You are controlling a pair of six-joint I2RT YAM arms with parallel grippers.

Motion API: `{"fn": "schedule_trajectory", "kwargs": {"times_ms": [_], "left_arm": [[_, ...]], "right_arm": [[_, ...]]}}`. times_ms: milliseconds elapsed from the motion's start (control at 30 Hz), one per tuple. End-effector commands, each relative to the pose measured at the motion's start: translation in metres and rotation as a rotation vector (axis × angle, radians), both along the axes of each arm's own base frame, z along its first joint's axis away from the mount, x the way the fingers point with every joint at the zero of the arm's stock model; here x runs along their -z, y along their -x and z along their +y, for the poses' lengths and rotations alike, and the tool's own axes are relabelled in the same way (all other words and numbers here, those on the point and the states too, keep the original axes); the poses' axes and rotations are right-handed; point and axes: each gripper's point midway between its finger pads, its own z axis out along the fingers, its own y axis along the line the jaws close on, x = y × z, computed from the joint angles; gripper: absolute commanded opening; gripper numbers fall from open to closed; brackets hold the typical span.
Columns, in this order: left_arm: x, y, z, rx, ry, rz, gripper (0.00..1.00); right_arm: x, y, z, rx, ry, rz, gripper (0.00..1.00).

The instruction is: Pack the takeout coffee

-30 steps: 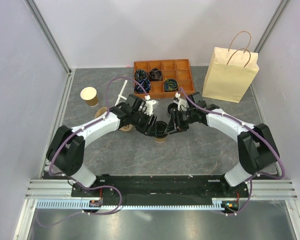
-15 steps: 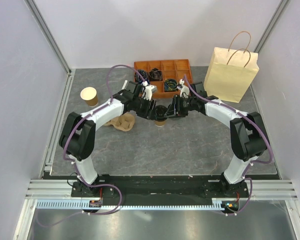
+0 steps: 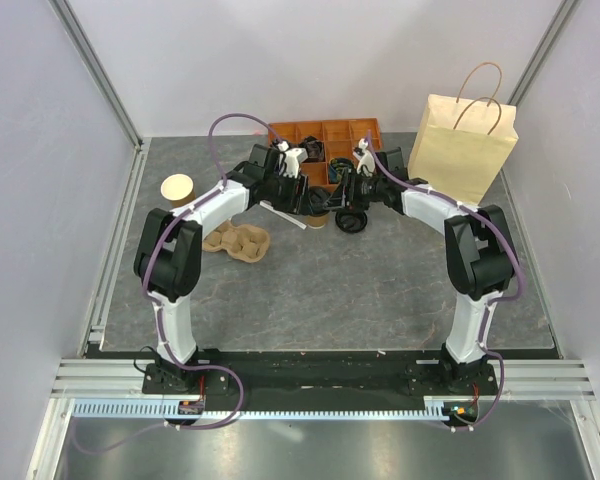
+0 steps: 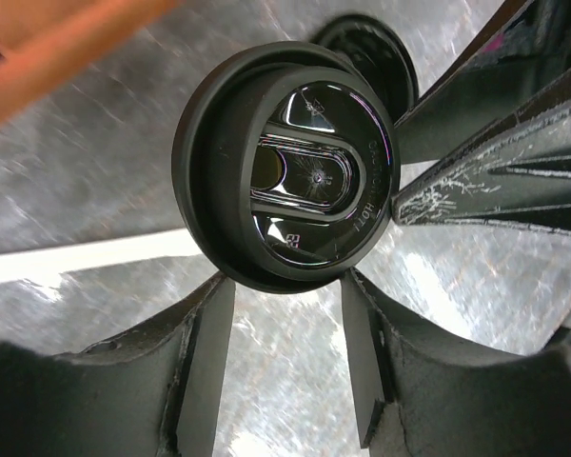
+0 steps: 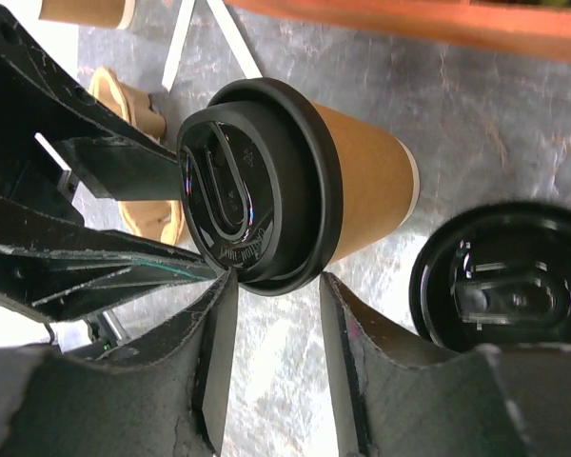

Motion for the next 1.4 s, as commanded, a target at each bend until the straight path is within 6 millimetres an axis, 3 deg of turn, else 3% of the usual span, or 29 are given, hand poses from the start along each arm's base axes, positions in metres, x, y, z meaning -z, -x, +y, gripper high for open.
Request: {"fn": "schedule_trajectory", "kwargs": {"times_ms": [0,100,200,267,300,333,433,533,667,800,933,967,1133,1367], "left_arm": [[-0.021,-0.018,-0.009,0.004,0.074,-0.055,0.59],[-0.048,-0.007,-0.014,0.055,0.127,-0.088,0.64],[-0.084,0.004,-0.011,0.094,0.154,-0.157,0.67],[-0.097,0.016,-0.002,0.119,0.139,-0.161,0.70],[-0.119,0.019,0.007,0.125,0.150,-0.198,0.71],[-0.120,0.028,0.018,0.150,0.129,-0.187,0.71],[-0.139,0.043,0.053,0.220,0.089,-0.269,0.75],[-0.135,0.061,0.097,0.260,-0.008,-0.298,0.77],[-0.113,0.079,0.151,0.264,-0.088,-0.261,0.76],[-0.101,0.096,0.163,0.296,-0.095,-0.246,0.72],[-0.087,0.111,0.172,0.407,-0.140,-0.366,0.70],[-0.072,0.116,0.179,0.443,-0.180,-0.365,0.70],[-0.044,0.116,0.200,0.756,-0.325,-0.519,0.66],[-0.006,0.104,0.227,1.005,-0.481,-0.515,0.55]], "right_arm": [[-0.011,-0.014,0.010,-0.010,-0.027,-0.040,0.49],[-0.033,-0.015,0.008,-0.019,-0.058,-0.075,0.53],[-0.068,-0.010,0.008,-0.042,-0.097,-0.133,0.59],[-0.093,-0.003,0.005,-0.056,-0.117,-0.179,0.62],[-0.100,0.003,0.005,-0.076,-0.126,-0.178,0.67],[-0.115,0.010,0.004,-0.093,-0.127,-0.216,0.69],[-0.134,0.027,0.000,-0.116,-0.125,-0.239,0.76],[-0.134,0.041,-0.004,-0.123,-0.101,-0.249,0.81],[-0.113,0.051,-0.007,-0.129,-0.055,-0.221,0.81],[-0.095,0.059,-0.006,-0.128,-0.033,-0.177,0.79],[-0.101,0.078,0.003,-0.183,-0.051,-0.187,0.74],[-0.102,0.090,0.012,-0.217,-0.057,-0.183,0.74],[-0.087,0.139,0.048,-0.386,-0.059,-0.160,0.73],[-0.063,0.154,0.066,-0.450,-0.032,-0.110,0.70]]}}
